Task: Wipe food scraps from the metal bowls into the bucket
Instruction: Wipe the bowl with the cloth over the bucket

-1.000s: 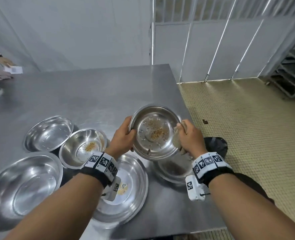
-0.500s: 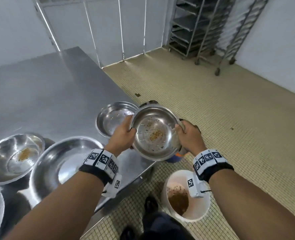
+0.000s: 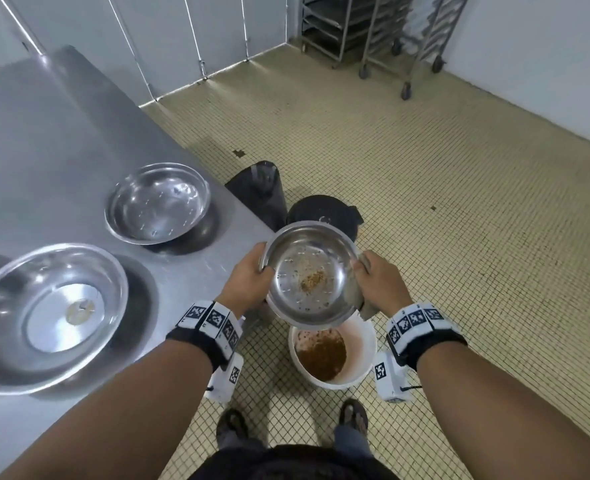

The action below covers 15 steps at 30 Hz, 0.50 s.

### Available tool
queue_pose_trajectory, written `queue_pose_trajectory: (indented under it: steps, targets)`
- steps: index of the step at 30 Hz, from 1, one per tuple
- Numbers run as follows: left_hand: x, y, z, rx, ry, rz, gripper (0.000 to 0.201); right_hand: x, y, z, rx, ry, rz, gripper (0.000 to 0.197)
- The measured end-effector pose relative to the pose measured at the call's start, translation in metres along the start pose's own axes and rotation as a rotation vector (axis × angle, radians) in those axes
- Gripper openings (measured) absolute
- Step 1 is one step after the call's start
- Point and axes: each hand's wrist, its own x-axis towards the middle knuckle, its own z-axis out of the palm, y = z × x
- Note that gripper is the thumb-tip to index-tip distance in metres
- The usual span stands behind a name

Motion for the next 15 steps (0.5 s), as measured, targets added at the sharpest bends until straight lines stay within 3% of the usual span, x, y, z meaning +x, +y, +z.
queue_pose_trajectory:
  steps: [4, 8, 12, 15]
  targets:
    - [0.000, -0.004, 0.057, -0.029, 0.000, -0.138, 0.032, 0.010, 0.053, -0.027, -0.042, -0.138, 0.037, 0.028]
    - [0.016, -0.036, 0.104, 0.196, 0.085, -0.190, 0.037, 0.026, 0.099, -0.048, -0.066, -0.178, 0.090, 0.021]
    - [0.007, -0.027, 0.128, 0.315, 0.133, -0.230, 0.041, 0.039, 0.099, -0.049, -0.044, -0.242, 0.014, 0.016]
    - [-0.007, -0.008, 0.138, 0.320, 0.131, -0.270, 0.041, 0.044, 0.081, -0.040, 0.010, -0.284, -0.125, 0.020]
